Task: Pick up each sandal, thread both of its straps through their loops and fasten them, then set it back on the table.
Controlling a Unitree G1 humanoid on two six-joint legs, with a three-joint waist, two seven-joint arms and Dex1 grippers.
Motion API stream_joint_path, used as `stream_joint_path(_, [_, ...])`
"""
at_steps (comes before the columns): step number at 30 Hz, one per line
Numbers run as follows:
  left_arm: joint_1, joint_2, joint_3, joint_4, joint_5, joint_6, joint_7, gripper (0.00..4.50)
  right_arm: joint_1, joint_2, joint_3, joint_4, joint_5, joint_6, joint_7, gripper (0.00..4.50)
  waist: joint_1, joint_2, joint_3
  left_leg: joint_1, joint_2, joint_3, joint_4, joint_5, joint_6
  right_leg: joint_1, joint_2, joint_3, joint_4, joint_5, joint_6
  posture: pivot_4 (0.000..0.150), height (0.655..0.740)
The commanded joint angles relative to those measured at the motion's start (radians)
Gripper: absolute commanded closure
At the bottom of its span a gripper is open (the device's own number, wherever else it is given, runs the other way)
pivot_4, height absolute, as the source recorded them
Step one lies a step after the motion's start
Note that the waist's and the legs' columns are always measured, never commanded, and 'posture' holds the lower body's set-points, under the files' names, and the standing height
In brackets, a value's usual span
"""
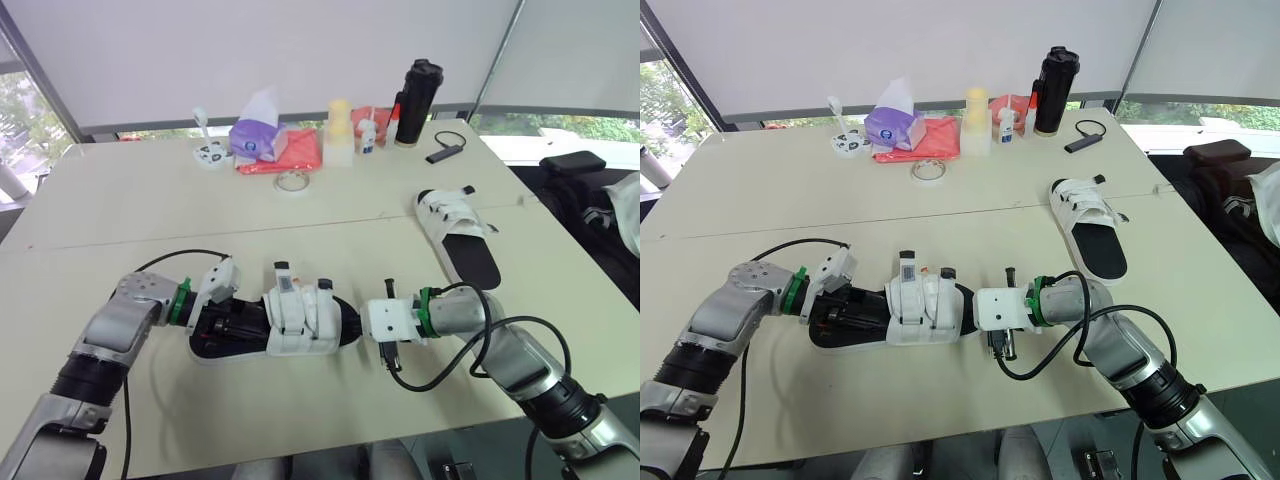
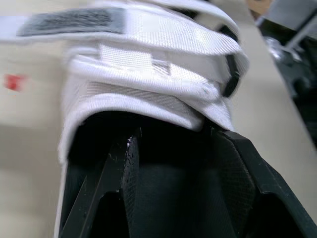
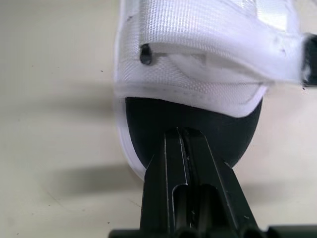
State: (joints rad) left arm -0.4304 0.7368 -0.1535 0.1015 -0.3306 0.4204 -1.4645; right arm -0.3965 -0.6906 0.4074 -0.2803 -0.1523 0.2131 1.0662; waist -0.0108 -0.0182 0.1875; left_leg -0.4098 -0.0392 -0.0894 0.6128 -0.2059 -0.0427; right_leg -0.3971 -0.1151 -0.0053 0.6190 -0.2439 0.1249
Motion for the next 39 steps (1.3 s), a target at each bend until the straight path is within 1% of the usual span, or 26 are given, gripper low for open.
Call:
stream_joint_path(1, [-0.028,-0.001,0.011,0.035,0.027,-0.059,0.031,2.18,0.003,-0.001,0.011,0.006,-0.004,0.004,0.009,4.5,0.0,0.0,0.0,0.0,0.0,0.0,0.0,0.0,0.0,0.0,0.0,0.0,0.0,0.0,0.0,0.15,0.74])
stream_joint_path(3, [-0.044,0.001,0.008,0.081,0.053,-0.097,0.045,2.18,0.0,0.0,0.01,0.008,-0.004,0.004,0.009,4.5,0.0,0.0,0.0,0.0,0.0,0.0,0.0,0.0,0.0,0.0,0.0,0.0,0.0,0.0,0.0,0.15,0.74])
stream_joint_path(8, [-0.081,0.002,0.029,0.126,0.031,-0.096,0.039,2.18,0.002,-0.007,0.005,0.007,-0.003,0.001,0.011,4.5,0.0,0.0,0.0,0.0,0.0,0.0,0.0,0.0,0.0,0.0,0.0,0.0,0.0,0.0,0.0,0.15,0.74])
stream_joint_path(14, [-0.075,0.03,0.048,0.07,-0.058,0.034,-0.021,2.18,-0.005,-0.038,-0.019,-0.028,0.004,0.008,0.028,4.5,-0.001,0.0,0.0,0.0,0.0,0.0,0.0,0.0,0.0,0.0,0.0,0.0,0.0,0.0,0.0,0.15,0.74])
stream_joint_path(18, [-0.067,0.047,0.063,0.042,-0.108,0.107,-0.036,2.18,-0.026,-0.064,-0.047,-0.057,0.024,0.023,0.046,4.5,-0.001,0.0,0.001,0.0,0.0,0.0,0.0,0.0,0.0,0.0,0.0,0.0,0.0,0.0,0.0,0.15,0.74])
stream_joint_path(25, [-0.042,0.088,0.065,0.026,-0.11,0.11,-0.051,2.18,-0.044,-0.086,-0.072,-0.085,0.051,0.044,0.064,4.5,-0.003,0.001,0.001,-0.001,0.0,0.0,0.0,0.0,0.0,-0.001,0.0,0.0,0.0,0.0,0.0,0.15,0.74])
stream_joint_path(30, [-0.059,0.086,0.09,-0.028,-0.178,0.187,-0.048,2.18,-0.047,-0.079,-0.11,-0.087,0.129,0.099,0.08,4.5,0.0,0.0,0.002,-0.002,0.0,0.0,0.0,0.0,0.0,-0.002,0.0,0.0,0.0,0.0,0.0,0.15,0.74])
stream_joint_path(36, [-0.031,0.094,0.081,-0.084,-0.188,0.21,-0.039,2.18,-0.08,-0.061,-0.159,-0.087,0.227,0.169,0.087,4.5,-0.003,0.001,0.002,-0.002,0.0,0.0,0.0,0.0,0.0,-0.003,-0.001,0.0,0.0,0.0,0.0,0.15,0.74])
stream_joint_path(39, [0.009,0.101,0.087,-0.097,-0.192,0.234,-0.025,2.22,-0.111,-0.042,-0.202,-0.092,0.317,0.245,0.091,3.69,-0.006,0.001,0.003,-0.002,0.0,0.0,-0.001,0.0,0.0,-0.003,0.0,0.0,0.0,0.0,0.0,0.15,0.74])
